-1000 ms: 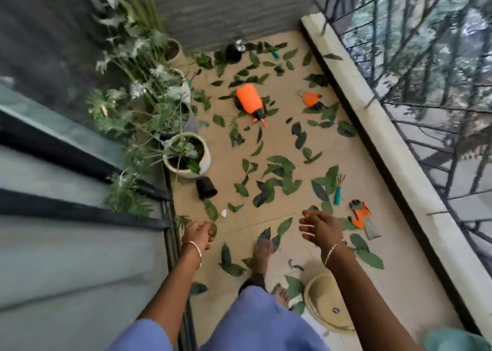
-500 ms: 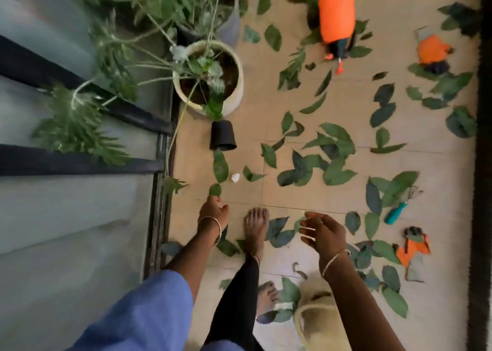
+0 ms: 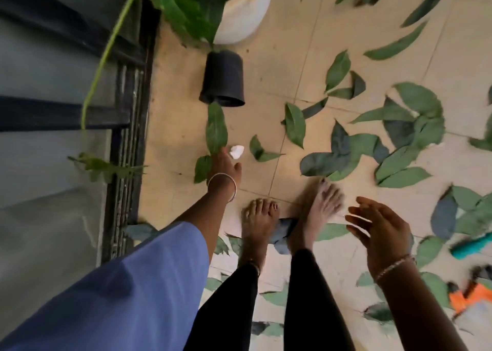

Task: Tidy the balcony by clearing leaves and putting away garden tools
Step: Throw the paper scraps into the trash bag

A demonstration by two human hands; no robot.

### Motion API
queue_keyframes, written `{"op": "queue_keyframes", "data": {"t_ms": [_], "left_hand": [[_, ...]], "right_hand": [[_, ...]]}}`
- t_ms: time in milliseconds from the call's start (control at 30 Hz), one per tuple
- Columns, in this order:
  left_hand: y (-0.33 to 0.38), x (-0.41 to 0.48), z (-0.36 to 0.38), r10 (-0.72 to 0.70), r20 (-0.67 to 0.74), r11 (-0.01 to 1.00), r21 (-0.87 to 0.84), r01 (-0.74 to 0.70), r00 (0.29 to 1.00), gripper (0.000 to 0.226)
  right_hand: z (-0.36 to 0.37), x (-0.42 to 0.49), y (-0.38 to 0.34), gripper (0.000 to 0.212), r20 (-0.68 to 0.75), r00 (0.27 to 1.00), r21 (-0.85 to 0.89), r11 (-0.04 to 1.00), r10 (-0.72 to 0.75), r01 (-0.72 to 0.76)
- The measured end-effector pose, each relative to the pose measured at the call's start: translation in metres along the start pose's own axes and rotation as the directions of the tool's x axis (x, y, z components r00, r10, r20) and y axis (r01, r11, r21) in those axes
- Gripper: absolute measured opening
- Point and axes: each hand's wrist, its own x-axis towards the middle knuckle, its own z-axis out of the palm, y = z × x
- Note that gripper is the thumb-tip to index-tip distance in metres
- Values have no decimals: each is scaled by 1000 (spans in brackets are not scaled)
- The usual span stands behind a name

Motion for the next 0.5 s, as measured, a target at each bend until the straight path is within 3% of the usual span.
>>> {"op": "queue_keyframes", "data": {"t_ms": [233,333,500], "left_hand": [[7,48,29,90,-65,995,58,-86,994,33],[12,49,27,116,-61,981,165,-104,991,22],[44,5,-1,43,-86,993,-109,-53,995,19]], "right_hand": [[7,56,-3,22,-5,1000,-32,999,15,-15],[17,64,-16,18,43,999,-4,1000,9,-9],[22,45,-46,18,81,996,51,998,28,-33]]}}
